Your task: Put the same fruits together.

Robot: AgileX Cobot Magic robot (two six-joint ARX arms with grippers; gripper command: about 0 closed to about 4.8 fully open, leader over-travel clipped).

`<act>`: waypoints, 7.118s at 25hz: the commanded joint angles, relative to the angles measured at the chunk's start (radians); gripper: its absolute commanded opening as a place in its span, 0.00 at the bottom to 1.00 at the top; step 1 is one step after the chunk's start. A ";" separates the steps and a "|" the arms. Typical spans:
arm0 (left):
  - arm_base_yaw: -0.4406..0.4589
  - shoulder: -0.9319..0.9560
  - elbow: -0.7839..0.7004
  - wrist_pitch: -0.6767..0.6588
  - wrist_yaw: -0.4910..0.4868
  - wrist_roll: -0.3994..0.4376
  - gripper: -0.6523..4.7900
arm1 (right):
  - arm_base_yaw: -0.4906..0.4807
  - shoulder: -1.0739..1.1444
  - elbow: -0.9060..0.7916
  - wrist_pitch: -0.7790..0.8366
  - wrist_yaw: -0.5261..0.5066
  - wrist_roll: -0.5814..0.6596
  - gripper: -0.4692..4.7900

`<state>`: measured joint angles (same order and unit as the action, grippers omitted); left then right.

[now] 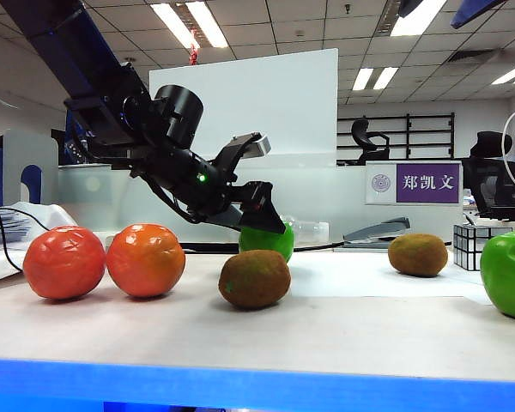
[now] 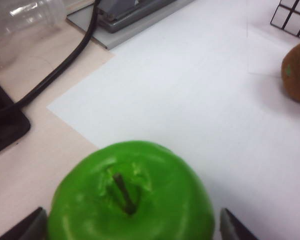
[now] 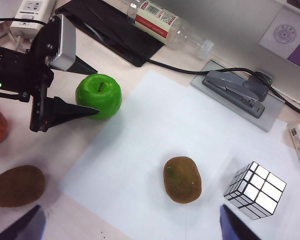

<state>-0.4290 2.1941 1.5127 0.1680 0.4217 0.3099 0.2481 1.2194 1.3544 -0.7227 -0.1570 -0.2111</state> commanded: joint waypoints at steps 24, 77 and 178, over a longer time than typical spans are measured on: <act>-0.009 0.031 0.010 0.010 -0.031 0.008 0.11 | 0.000 -0.003 0.004 0.018 0.002 -0.003 1.00; -0.430 -0.211 0.005 -0.391 0.114 0.126 0.11 | -0.082 -0.356 -0.001 -0.175 0.155 -0.025 1.00; -0.120 -0.764 -0.153 -0.512 -0.062 0.078 1.00 | -0.156 0.536 -0.104 0.414 -0.011 -0.032 1.00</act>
<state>-0.5514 1.4418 1.3560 -0.3553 0.3550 0.3916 0.0929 1.7519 1.2476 -0.3229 -0.1612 -0.2443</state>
